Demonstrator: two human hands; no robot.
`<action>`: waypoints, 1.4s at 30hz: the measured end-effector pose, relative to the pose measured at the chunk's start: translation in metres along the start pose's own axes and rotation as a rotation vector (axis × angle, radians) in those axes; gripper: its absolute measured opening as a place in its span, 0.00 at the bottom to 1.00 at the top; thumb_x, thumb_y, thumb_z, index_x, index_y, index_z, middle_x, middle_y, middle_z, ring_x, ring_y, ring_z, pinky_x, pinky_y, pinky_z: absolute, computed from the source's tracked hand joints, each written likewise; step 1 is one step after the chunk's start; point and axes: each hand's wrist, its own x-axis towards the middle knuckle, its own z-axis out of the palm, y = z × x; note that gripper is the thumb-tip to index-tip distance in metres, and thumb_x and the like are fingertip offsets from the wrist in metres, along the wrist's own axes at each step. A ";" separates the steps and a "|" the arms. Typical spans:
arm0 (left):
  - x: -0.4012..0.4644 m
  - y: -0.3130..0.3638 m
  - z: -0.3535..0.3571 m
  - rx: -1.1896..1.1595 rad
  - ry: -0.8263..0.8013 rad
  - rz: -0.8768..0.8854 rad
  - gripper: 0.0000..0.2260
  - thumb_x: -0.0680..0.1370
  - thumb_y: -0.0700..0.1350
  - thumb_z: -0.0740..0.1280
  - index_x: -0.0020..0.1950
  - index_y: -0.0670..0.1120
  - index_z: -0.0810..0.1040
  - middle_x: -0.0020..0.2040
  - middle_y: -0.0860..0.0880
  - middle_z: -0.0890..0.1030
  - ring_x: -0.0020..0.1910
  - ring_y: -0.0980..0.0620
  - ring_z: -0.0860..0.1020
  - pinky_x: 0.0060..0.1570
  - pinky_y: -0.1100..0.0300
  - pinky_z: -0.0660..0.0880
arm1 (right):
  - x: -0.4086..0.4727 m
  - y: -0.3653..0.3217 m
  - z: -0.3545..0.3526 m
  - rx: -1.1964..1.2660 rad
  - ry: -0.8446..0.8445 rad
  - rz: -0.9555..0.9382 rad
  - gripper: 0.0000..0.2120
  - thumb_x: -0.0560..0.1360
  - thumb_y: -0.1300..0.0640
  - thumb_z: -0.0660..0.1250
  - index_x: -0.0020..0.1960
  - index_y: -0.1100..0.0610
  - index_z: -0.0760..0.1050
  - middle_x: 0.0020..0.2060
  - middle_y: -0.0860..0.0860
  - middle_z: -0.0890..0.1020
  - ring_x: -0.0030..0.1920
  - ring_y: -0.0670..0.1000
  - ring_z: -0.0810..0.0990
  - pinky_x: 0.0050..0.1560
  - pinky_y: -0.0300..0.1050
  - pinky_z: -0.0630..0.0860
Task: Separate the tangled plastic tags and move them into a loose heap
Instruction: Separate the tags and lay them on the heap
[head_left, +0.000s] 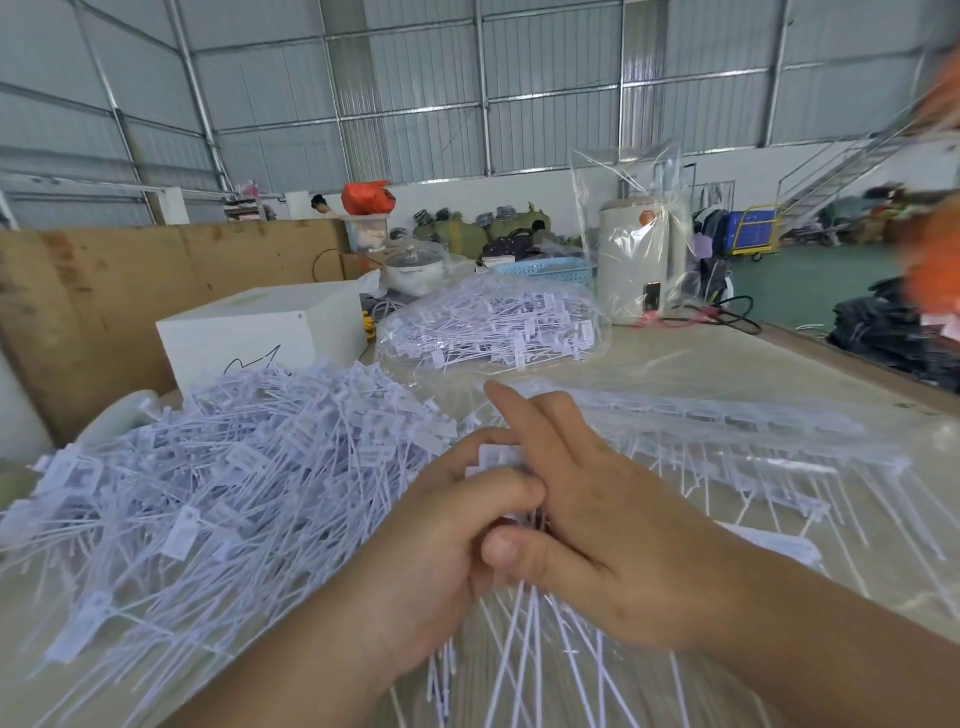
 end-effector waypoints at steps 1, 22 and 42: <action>0.000 0.001 -0.001 -0.004 -0.022 0.006 0.10 0.64 0.40 0.69 0.44 0.45 0.80 0.38 0.42 0.76 0.38 0.47 0.76 0.34 0.58 0.74 | 0.000 0.000 -0.001 -0.005 -0.004 -0.006 0.34 0.76 0.46 0.68 0.76 0.51 0.56 0.70 0.49 0.62 0.67 0.49 0.65 0.65 0.44 0.68; 0.010 0.001 -0.006 -0.056 0.331 0.198 0.06 0.67 0.46 0.71 0.42 0.48 0.84 0.31 0.45 0.78 0.26 0.52 0.75 0.23 0.63 0.70 | 0.008 0.002 -0.016 -0.018 0.015 0.283 0.14 0.80 0.42 0.59 0.41 0.50 0.68 0.30 0.46 0.71 0.33 0.50 0.72 0.34 0.46 0.68; 0.004 -0.002 -0.011 0.161 0.139 0.117 0.05 0.68 0.49 0.77 0.41 0.52 0.83 0.32 0.47 0.80 0.27 0.51 0.77 0.27 0.62 0.73 | 0.001 0.013 -0.006 0.107 -0.079 0.080 0.22 0.79 0.44 0.62 0.70 0.44 0.58 0.37 0.42 0.83 0.30 0.38 0.75 0.31 0.33 0.67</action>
